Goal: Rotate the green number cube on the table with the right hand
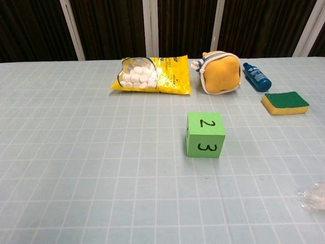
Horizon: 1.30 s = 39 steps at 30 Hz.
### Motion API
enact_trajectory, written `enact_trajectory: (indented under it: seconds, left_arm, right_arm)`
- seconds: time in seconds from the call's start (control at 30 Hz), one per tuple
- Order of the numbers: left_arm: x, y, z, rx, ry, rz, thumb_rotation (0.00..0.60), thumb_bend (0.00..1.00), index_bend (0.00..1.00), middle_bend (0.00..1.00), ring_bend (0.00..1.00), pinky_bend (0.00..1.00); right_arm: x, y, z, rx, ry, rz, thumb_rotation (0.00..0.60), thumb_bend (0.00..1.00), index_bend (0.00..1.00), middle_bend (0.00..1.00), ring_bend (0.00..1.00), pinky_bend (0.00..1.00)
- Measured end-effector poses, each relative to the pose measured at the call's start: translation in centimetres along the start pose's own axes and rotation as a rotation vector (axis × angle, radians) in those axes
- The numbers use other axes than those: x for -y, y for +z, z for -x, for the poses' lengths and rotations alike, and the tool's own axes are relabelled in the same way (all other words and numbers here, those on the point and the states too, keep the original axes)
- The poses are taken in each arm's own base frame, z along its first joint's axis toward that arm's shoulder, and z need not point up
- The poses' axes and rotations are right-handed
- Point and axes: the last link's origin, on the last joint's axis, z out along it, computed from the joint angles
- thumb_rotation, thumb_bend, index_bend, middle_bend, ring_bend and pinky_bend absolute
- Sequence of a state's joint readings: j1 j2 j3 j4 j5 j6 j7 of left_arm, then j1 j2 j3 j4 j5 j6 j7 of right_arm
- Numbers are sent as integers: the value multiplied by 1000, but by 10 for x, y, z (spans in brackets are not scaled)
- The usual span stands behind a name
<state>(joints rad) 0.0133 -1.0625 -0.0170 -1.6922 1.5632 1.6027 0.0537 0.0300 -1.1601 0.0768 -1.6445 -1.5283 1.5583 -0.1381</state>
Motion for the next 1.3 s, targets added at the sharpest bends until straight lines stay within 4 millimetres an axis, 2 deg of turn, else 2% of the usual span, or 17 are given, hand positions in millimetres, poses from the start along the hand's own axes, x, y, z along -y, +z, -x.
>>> enact_trajectory:
  seconds: [0.27,0.37,0.47,0.5,0.57,0.63,0.7,0.73,0.9,1.07,1.3]
  left_arm:
    - [2,-1,-4,-12,-25,10,600,361,19,0,0,0]
    - [4,-1,-5,-14,-33,6,600,361,20,0,0,0]
    - [5,1,-7,-29,-36,11,600,361,20,0,0,0]
    - [5,1,-7,-30,-36,12,600,361,20,0,0,0]
    - [5,2,-6,-22,-35,8,600,361,20,0,0,0]
    - [4,2,-4,-17,-31,8,600,361,20,0,0,0]
    - [3,2,-4,-15,-27,9,600,361,20,0,0,0]
    - [3,2,-3,-14,-24,9,600,361,20,0,0,0]
    - [2,2,-1,-7,-23,-2,600,361,20,0,0,0]
    - [3,3,-2,-5,-25,-12,600,361,20,0,0,0]
    - [6,5,-3,-3,-31,-22,600,361,20,0,0,0]
  right_arm:
    - [4,0,6,42,-6,-24,600,339,81,73,116,68]
    - [10,1,7,55,-3,-51,600,339,133,206,241,176]
    - [15,7,5,57,-1,-89,600,340,172,449,480,391]
    - [18,11,3,59,-1,-102,600,340,176,485,514,421]
    - [22,20,1,73,-6,-121,600,342,216,652,673,560]
    - [27,31,-2,109,-11,-138,600,427,281,812,821,691]
    - [33,43,-4,159,-19,-151,600,554,303,872,876,736]
    - [36,48,-4,185,-25,-155,600,592,305,879,883,742]
    - [50,73,-1,353,-91,-165,600,640,305,882,886,742]
    - [70,90,1,454,-140,-169,600,640,305,882,886,742]
    - [111,110,12,516,-169,-206,600,640,305,882,886,742]
